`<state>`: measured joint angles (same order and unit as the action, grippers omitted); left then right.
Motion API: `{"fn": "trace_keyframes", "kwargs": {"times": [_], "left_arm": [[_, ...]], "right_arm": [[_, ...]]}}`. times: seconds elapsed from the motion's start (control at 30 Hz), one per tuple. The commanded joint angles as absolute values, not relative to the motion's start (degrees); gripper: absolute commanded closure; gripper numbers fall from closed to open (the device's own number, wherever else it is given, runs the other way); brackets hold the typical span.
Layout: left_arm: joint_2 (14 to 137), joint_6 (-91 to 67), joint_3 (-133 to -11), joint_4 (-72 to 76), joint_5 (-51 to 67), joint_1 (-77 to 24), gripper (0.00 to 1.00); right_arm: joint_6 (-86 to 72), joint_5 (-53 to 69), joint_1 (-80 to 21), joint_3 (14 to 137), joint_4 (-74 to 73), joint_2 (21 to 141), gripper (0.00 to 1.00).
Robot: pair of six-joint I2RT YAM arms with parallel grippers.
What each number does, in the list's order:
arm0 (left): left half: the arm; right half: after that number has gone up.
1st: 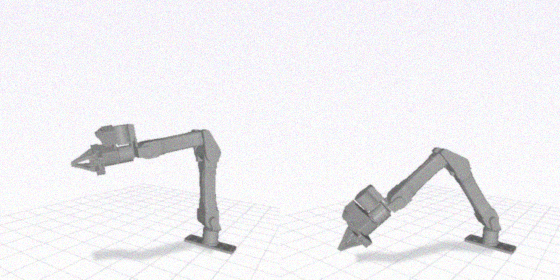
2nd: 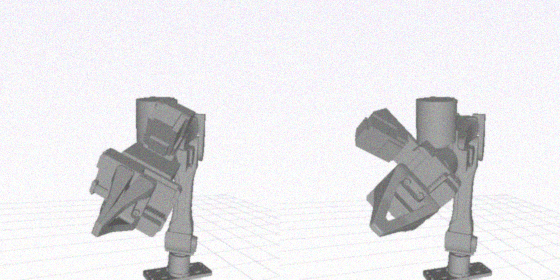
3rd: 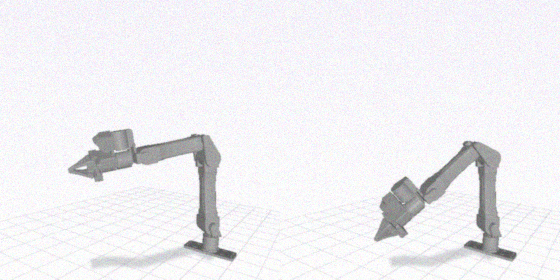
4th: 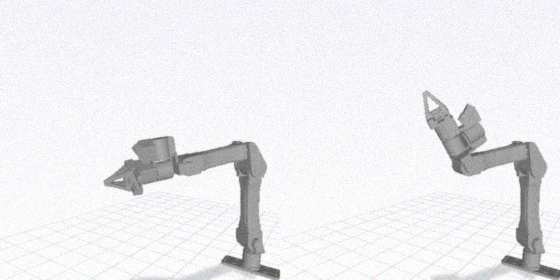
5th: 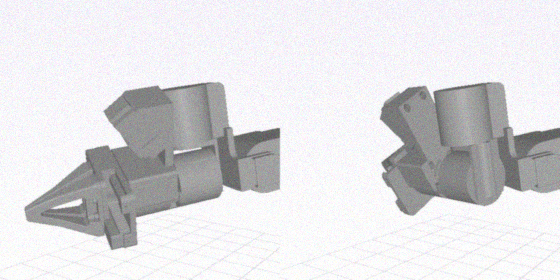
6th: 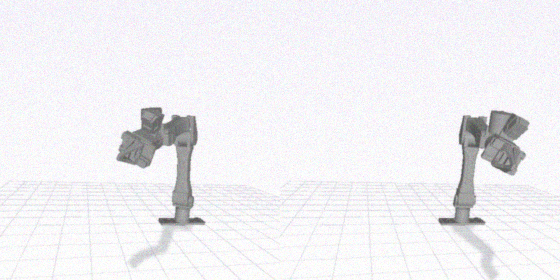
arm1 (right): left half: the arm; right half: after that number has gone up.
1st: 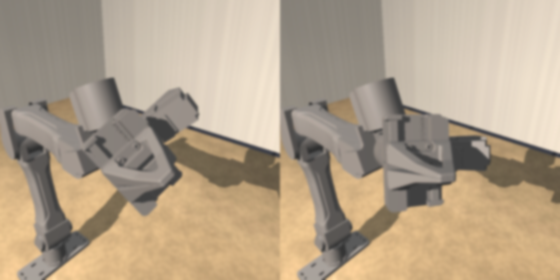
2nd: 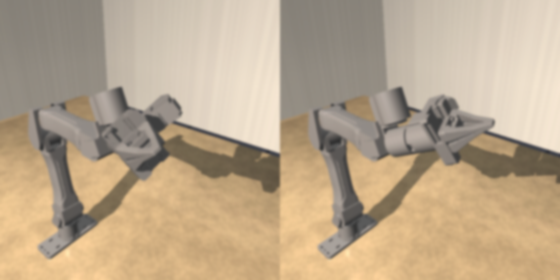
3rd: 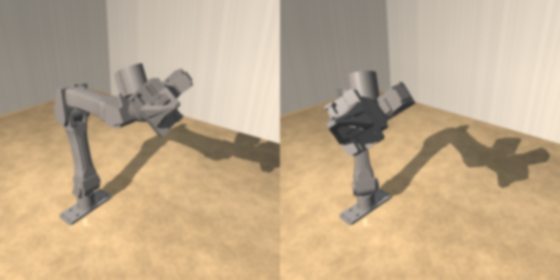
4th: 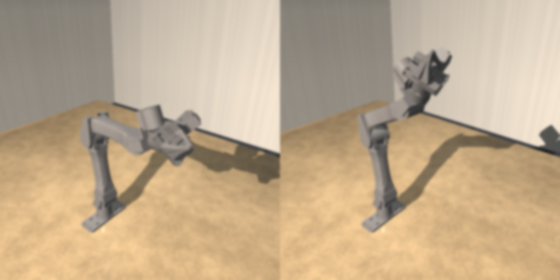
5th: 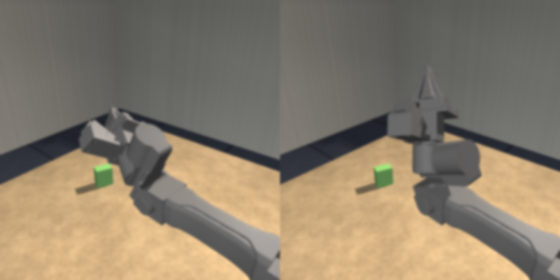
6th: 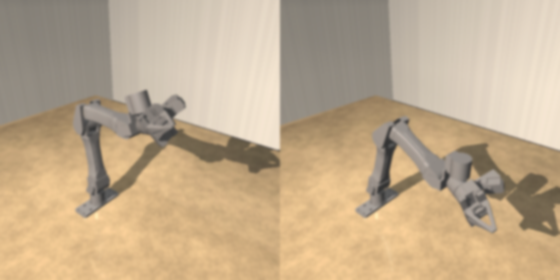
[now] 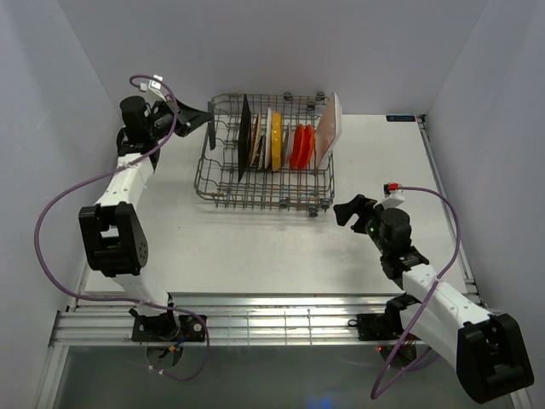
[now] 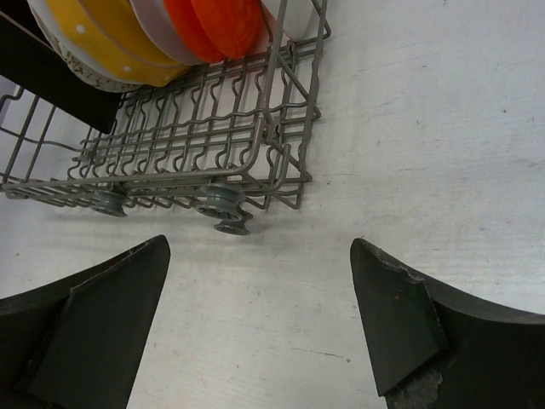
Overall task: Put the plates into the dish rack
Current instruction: Insert the plate into the dish rack.
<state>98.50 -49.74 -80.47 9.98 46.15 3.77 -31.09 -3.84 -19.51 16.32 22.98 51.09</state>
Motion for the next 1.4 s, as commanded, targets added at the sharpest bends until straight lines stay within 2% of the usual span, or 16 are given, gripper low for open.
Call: {"fn": "trace_keyframes", "kwargs": {"times": [0.0,0.3,0.53,1.37], "left_arm": [[100.5,-49.2,-86.0,14.1,49.7,3.3,1.0],[111.2,-50.2,-93.9,15.2,53.3,2.7,1.0],[115.0,-51.7,-96.1,16.5,53.9,2.5,1.0],[120.5,-53.6,-92.8,22.9,55.0,2.0,1.0]], "right_arm": [[-30.8,-3.6,-19.4,16.5,26.1,51.2,0.08],[-30.8,-3.3,-19.4,16.6,26.0,51.2,0.08],[-30.8,-3.5,-19.4,16.8,26.1,51.8,0.08],[-30.8,-3.5,-19.4,16.7,26.1,51.9,0.08]]}}
